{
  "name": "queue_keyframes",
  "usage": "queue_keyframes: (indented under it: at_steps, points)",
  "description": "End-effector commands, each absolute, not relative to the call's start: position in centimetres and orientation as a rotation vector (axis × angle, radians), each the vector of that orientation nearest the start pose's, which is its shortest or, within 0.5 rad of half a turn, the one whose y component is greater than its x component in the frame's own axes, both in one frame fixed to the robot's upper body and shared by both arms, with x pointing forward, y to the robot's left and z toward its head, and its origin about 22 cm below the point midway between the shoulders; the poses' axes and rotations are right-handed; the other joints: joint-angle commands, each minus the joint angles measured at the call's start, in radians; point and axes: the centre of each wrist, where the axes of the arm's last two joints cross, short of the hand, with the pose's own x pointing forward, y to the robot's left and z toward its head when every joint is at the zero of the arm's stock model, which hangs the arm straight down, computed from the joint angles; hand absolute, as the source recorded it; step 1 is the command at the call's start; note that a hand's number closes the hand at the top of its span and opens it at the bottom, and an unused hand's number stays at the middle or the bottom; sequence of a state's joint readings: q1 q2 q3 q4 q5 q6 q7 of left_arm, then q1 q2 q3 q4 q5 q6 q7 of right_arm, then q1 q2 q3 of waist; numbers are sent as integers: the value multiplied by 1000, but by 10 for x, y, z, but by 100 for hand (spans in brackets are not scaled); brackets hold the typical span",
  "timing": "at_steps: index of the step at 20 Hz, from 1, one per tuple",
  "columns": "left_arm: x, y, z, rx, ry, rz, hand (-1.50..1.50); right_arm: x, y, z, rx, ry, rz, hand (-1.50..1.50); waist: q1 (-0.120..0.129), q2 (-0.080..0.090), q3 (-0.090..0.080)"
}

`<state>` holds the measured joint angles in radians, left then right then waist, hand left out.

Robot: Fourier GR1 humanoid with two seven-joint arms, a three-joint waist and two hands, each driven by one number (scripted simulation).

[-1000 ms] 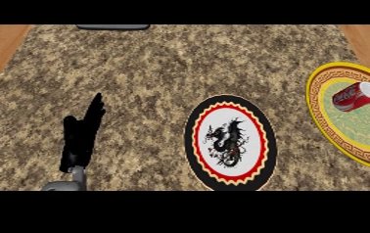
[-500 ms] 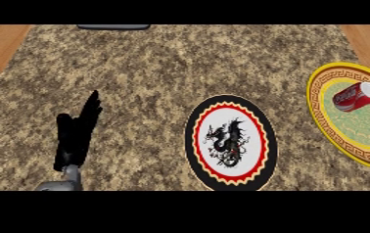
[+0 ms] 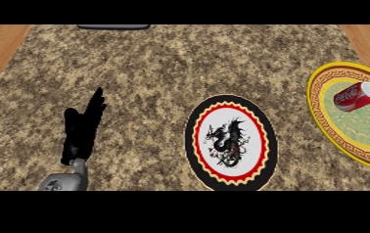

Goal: Pick the can from the plate and place it in the plate

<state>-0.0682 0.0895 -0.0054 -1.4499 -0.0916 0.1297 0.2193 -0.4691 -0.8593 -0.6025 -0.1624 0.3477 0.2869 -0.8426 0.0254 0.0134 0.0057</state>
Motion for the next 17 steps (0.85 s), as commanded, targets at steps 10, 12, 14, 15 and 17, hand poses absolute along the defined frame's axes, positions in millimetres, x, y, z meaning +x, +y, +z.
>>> queue_keyframes:
  at_steps: [10,12,14,15,17]
  points:
    - [246,236,-19,211,-1308,-54,0,194,-587,39,-696,-1572,42,-150,14,4,4]
    - [253,246,-5,219,-1298,-57,0,177,-594,37,-712,-1572,54,-150,9,4,5]
    - [257,241,-15,225,-1309,-51,0,184,-593,41,-723,-1549,83,-150,9,7,4]
    - [252,252,-6,231,-1303,-45,0,174,-596,38,-709,-1533,94,-150,9,2,4]
    - [256,249,-5,215,-1309,-69,0,173,-601,47,-741,-1512,93,-150,12,5,5]
